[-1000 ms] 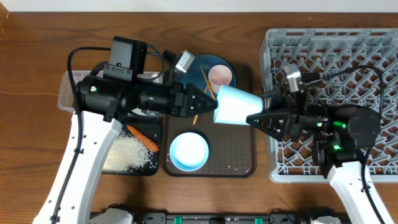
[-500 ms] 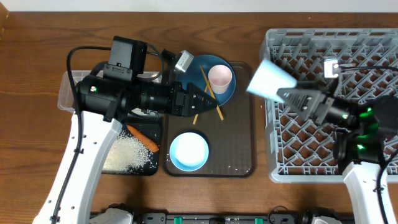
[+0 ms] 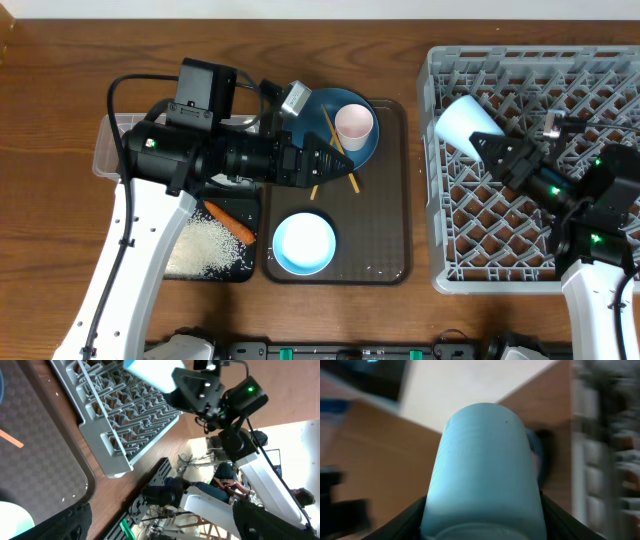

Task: Sort waste into correct bins and load items into the dishwasher rack
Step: 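Carry the light-blue cup with the right gripper over the dish rack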

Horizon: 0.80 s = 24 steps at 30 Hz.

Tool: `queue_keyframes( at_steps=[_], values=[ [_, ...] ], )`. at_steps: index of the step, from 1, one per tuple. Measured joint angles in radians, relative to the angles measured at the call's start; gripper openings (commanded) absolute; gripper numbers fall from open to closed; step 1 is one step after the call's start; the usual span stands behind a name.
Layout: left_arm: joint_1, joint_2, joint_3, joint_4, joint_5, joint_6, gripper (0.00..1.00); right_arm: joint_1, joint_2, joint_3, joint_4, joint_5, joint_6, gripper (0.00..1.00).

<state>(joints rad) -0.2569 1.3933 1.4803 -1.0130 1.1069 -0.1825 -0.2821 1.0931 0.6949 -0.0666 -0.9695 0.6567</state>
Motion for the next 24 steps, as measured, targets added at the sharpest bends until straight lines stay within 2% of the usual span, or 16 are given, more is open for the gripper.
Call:
queue_keyframes(
  at_steps=[7, 12, 18, 22, 24],
  values=[
    [0.0, 0.0, 0.0, -0.001, 0.0, 0.0, 0.95, 0.0, 0.004, 0.05, -0.346, 0.207, -0.192, 0.4],
    [0.0, 0.0, 0.0, -0.002, 0.0, 0.0, 0.99, 0.03, 0.034, 0.296, -0.7, 0.405, -0.319, 0.4],
    [0.0, 0.0, 0.0, 0.0, -0.002, 0.0, 1.0, 0.143, 0.116, 0.663, -1.071, 0.671, -0.412, 0.41],
    [0.0, 0.0, 0.0, 0.0, -0.004, 0.0, 1.0, 0.216, 0.207, 0.799, -1.244, 0.776, -0.442, 0.39],
    [0.0, 0.0, 0.0, 0.0, -0.005, 0.0, 1.0, 0.24, 0.259, 0.826, -1.27, 0.806, -0.456, 0.38]
  ],
)
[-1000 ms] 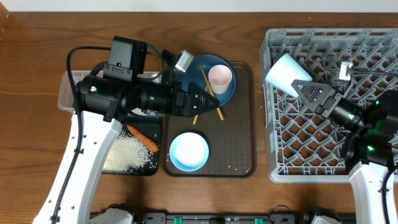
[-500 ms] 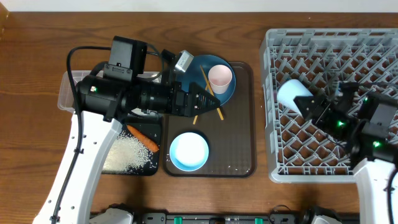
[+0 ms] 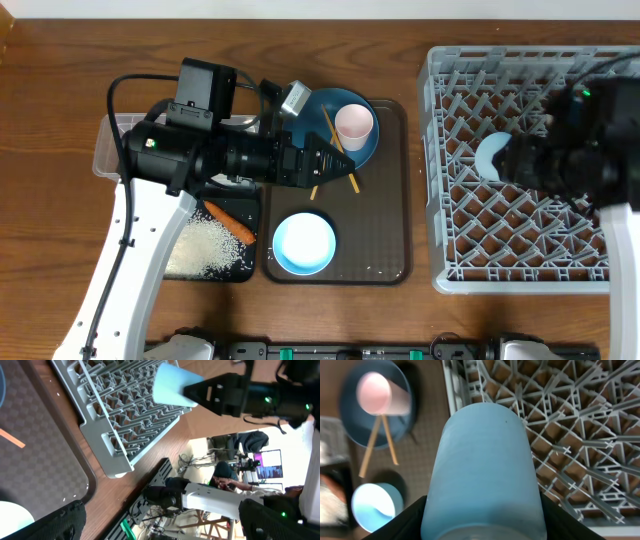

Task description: Sort waste into correct bins and load items into the dishwasher rack

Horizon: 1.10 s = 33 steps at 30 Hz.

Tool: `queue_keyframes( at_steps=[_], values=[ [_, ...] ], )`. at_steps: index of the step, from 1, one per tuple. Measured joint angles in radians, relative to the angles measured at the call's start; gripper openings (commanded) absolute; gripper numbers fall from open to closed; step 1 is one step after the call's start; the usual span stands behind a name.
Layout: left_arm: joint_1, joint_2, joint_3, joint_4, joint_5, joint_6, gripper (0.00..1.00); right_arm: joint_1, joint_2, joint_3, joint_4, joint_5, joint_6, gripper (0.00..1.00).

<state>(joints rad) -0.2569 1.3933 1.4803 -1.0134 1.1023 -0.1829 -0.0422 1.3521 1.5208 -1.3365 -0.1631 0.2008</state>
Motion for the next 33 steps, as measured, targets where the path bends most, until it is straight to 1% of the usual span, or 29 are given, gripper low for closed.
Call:
queue_keyframes(
  at_steps=[5, 12, 13, 15, 22, 33],
  values=[
    [0.0, 0.0, 0.0, 0.0, -0.002, 0.0, 1.0, 0.038, 0.114, 0.006, -0.006, 0.042, -0.019, 0.39],
    [0.0, 0.0, 0.0, 0.0, -0.003, 0.0, 1.0, 0.063, 0.226, 0.006, -0.013, 0.055, -0.027, 0.36],
    [0.0, 0.0, 0.0, 0.0, -0.003, 0.0, 1.0, 0.063, 0.236, 0.006, -0.014, 0.056, -0.027, 0.35],
    [0.0, 0.0, 0.0, 0.0, -0.003, 0.0, 1.0, 0.063, 0.256, 0.006, -0.019, 0.06, -0.027, 0.3],
    [0.0, 0.0, 0.0, 0.0, -0.003, 0.0, 1.0, 0.064, 0.273, 0.006, -0.04, 0.06, -0.027, 0.28],
    [0.0, 0.0, 0.0, 0.0, -0.003, 0.0, 1.0, 0.105, 0.273, 0.006, -0.078, 0.06, -0.027, 0.26]
  ],
)
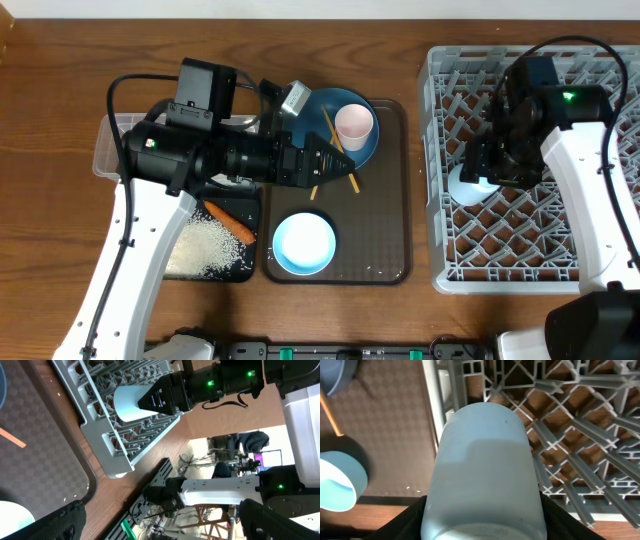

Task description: Sort waste into correct bins and load items into the dishwasher rack

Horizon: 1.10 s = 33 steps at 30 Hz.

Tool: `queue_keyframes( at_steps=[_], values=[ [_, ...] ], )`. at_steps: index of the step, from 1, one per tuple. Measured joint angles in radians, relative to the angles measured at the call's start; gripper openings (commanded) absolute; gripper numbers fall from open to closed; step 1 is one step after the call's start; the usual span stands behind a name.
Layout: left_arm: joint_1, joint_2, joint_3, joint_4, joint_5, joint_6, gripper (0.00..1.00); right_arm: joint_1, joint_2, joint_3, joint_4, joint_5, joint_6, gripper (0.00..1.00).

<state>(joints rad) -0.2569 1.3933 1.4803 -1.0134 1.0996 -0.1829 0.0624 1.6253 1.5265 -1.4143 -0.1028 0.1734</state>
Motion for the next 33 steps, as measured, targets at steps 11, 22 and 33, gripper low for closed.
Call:
queue_keyframes(
  at_steps=[11, 22, 33],
  values=[
    [0.0, 0.0, 0.0, 0.0, 0.0, 0.0, 1.0, 0.0, 0.0, -0.032, 0.003, 0.037, -0.002, 0.27],
    [0.0, 0.0, 0.0, 0.0, 0.0, 0.0, 1.0, 0.0, 0.0, -0.128, 0.073, 0.056, -0.002, 0.36],
    [0.0, 0.0, 0.0, 0.0, 0.0, 0.0, 1.0, 0.0, 0.0, -0.142, 0.085, 0.058, -0.002, 0.59]
  ],
)
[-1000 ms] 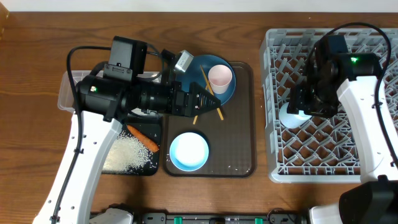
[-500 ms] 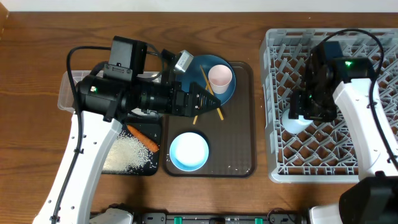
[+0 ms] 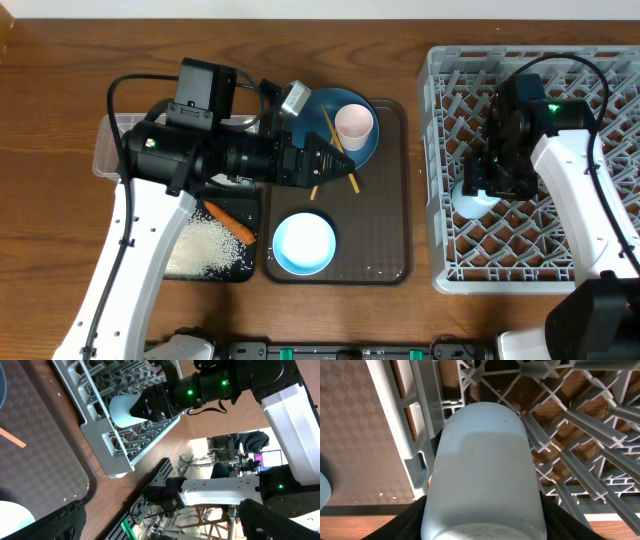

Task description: Sort waste into correct bins and load items into the dishwasher rack

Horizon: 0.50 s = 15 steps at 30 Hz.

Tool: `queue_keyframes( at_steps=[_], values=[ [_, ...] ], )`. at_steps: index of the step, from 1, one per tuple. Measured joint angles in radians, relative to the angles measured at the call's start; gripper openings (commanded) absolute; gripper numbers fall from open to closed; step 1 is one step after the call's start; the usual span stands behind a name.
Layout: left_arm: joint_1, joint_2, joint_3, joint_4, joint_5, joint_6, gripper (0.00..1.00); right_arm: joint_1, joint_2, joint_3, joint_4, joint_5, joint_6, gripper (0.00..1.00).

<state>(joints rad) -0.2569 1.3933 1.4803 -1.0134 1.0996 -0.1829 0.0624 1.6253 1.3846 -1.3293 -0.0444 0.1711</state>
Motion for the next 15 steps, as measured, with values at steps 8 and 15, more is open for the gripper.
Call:
queue_keyframes(
  at_steps=[8, 15],
  values=[
    [0.0, 0.0, 0.0, 0.0, 0.0, 0.0, 1.0, 0.0, 0.0, 0.0, -0.016, 0.0, -0.005, 0.8],
    [0.0, 0.0, 0.0, 0.0, 0.0, 0.0, 1.0, 0.0, 0.0, 0.0, -0.026, 0.0, -0.004, 0.89]
  ],
)
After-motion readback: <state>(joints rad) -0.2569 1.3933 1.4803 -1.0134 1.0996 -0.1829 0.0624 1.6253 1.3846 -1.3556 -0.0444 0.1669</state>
